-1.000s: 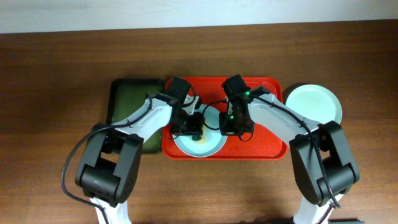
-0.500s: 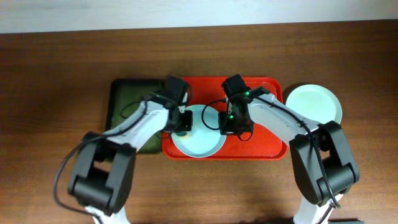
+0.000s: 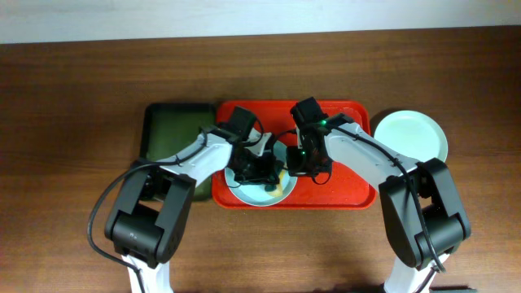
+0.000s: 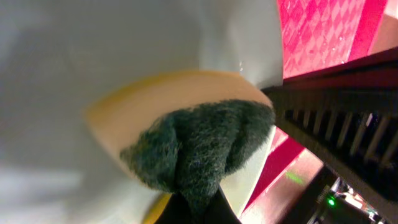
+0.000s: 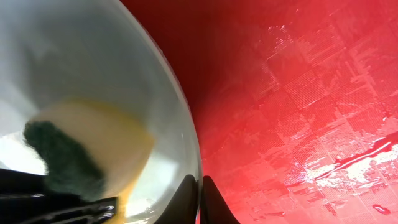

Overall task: Clean dirty plates on tray and stack at the side
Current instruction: 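Scrub the blue plate with the sponge in the left gripper, then return the sponge to the black tray and retract the left arm, then lift the blue plate with the right gripper and tilt it over the black tray, then place the blue plate onto the plate stack right of the red tray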

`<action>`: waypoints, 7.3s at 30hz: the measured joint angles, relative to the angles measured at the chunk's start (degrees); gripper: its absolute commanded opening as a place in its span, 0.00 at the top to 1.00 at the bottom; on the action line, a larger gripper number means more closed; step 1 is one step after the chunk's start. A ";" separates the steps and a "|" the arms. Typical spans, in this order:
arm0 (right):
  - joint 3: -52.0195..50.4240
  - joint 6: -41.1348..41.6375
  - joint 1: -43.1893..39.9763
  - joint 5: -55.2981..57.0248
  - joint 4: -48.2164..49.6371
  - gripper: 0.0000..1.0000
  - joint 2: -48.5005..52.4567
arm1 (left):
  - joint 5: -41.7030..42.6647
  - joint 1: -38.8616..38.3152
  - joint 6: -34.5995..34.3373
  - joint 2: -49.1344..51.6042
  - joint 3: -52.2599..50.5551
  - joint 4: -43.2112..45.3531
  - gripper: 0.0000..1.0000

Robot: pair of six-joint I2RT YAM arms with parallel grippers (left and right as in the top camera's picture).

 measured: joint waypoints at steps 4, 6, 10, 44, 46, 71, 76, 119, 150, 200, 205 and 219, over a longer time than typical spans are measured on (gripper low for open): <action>-0.17 -0.04 0.02 -0.20 0.37 0.90 0.00 | -4.81 7.45 3.23 -4.11 2.56 -10.45 1.00; -0.44 0.00 0.04 -0.24 0.85 0.90 0.00 | -10.34 10.49 4.04 -9.64 3.76 -12.48 1.00; -0.52 0.00 0.07 -0.26 1.29 0.90 0.00 | -23.28 15.10 4.92 -19.80 5.66 -14.16 1.00; -2.47 1.29 0.07 -0.66 2.86 0.96 0.00 | -43.82 30.97 -0.15 -26.10 17.20 -21.49 0.01; -2.45 1.64 0.07 -0.90 3.02 0.96 0.00 | -43.82 30.97 -0.15 -26.10 17.18 -21.51 0.01; 23.78 3.93 -3.23 -2.19 -16.24 0.96 0.70 | -43.82 30.97 -0.33 -26.10 17.16 -21.66 0.01; 24.41 10.56 0.85 0.28 -6.43 0.96 0.70 | -43.82 30.97 -0.35 -26.10 17.16 -21.64 0.01; 24.57 -55.87 36.65 76.98 69.61 0.96 1.01 | -43.82 30.97 -0.33 -26.10 17.16 -21.70 0.01; 25.18 -12.59 29.42 61.20 18.29 0.96 1.38 | -43.85 30.97 -0.35 -26.10 17.09 -21.68 0.01; 9.90 10.54 -48.33 19.85 -16.22 0.01 -4.92 | -43.85 30.97 -0.35 -26.10 17.05 -21.68 0.01; 9.92 0.61 -47.12 15.98 -16.22 0.01 -4.92 | -43.82 30.97 -0.35 -26.10 17.05 -21.68 0.01; 9.81 -18.01 -16.63 9.31 -14.58 0.01 -4.92 | -43.82 30.97 -0.35 -26.10 17.05 -21.68 0.00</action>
